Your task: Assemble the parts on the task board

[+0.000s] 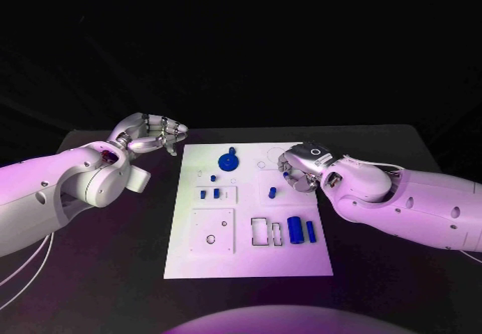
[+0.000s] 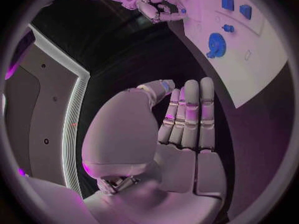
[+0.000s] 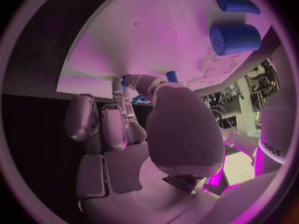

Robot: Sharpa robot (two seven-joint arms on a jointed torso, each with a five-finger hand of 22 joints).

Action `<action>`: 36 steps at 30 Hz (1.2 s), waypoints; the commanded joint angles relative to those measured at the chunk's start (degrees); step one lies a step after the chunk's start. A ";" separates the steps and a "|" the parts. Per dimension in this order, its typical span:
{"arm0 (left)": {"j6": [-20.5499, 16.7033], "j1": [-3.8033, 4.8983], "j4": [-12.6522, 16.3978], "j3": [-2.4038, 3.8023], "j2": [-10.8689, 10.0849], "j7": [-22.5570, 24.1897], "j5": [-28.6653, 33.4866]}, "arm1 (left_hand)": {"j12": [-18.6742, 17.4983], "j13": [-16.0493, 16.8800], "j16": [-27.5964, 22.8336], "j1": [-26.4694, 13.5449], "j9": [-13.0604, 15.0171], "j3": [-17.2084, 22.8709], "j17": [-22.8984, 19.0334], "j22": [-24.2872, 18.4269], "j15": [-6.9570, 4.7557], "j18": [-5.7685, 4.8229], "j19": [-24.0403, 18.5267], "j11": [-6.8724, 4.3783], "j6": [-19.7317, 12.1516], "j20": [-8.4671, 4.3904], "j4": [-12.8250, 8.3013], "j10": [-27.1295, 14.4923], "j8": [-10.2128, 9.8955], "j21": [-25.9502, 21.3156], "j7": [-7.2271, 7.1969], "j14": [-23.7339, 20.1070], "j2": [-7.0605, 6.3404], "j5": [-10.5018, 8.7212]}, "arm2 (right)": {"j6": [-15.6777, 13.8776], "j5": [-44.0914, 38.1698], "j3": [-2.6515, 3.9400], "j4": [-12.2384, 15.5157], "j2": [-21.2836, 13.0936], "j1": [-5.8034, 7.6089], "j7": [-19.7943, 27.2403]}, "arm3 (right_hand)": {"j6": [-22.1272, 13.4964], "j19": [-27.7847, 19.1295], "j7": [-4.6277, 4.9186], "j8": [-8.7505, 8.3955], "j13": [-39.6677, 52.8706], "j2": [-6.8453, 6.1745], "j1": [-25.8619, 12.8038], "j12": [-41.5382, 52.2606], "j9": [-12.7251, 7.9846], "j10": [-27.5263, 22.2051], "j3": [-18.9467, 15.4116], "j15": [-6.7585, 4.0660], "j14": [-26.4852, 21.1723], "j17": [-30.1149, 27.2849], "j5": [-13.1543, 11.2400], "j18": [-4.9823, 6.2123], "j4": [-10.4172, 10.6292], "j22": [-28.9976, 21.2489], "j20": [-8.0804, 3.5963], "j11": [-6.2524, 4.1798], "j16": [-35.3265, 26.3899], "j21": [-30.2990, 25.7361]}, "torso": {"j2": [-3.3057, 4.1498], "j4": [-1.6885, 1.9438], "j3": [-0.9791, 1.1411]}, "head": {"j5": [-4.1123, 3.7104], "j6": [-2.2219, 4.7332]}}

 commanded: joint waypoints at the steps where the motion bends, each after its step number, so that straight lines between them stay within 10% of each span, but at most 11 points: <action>1: 0.88 0.00 0.07 0.01 0.06 0.09 -0.42 | 0.02 -0.05 -0.30 0.12 -0.09 -0.12 -0.08 -0.09 0.00 0.85 0.01 -0.18 -0.22 -0.20 -0.21 -0.37 -0.34 -0.32 0.04 -0.01 0.32 0.13 | 0.25 -0.18 -0.28 -0.10 0.19 -0.54 -0.07 | 3.54 0.43 -2.20 0.36 0.72 1.57 1.07 0.66 0.14 2.08 1.48 -0.69 0.55 -0.47 0.31 -1.05 -0.60 1.33 -0.47 -0.52 -0.17 0.76 | 0.00 -0.01 0.03 | 0.00 -0.08; 36: 1.49 -0.05 -0.12 -0.06 0.14 -0.52 -0.57 | 0.06 -0.10 -0.40 0.03 -0.19 -0.23 -0.11 -0.18 0.11 0.84 -0.04 -0.03 -0.70 -0.11 -0.26 -0.78 -0.66 -0.43 0.21 -0.08 0.20 0.14 | -2.96 0.20 -0.25 0.49 -0.31 -0.63 -0.72 | 4.73 1.06 -2.84 0.64 1.32 1.47 0.80 0.77 0.43 4.52 3.30 -1.31 0.87 -0.05 0.19 -1.35 -1.84 2.75 -1.12 -1.20 -0.04 2.32 | -0.02 -0.01 0.01 | -0.18 0.05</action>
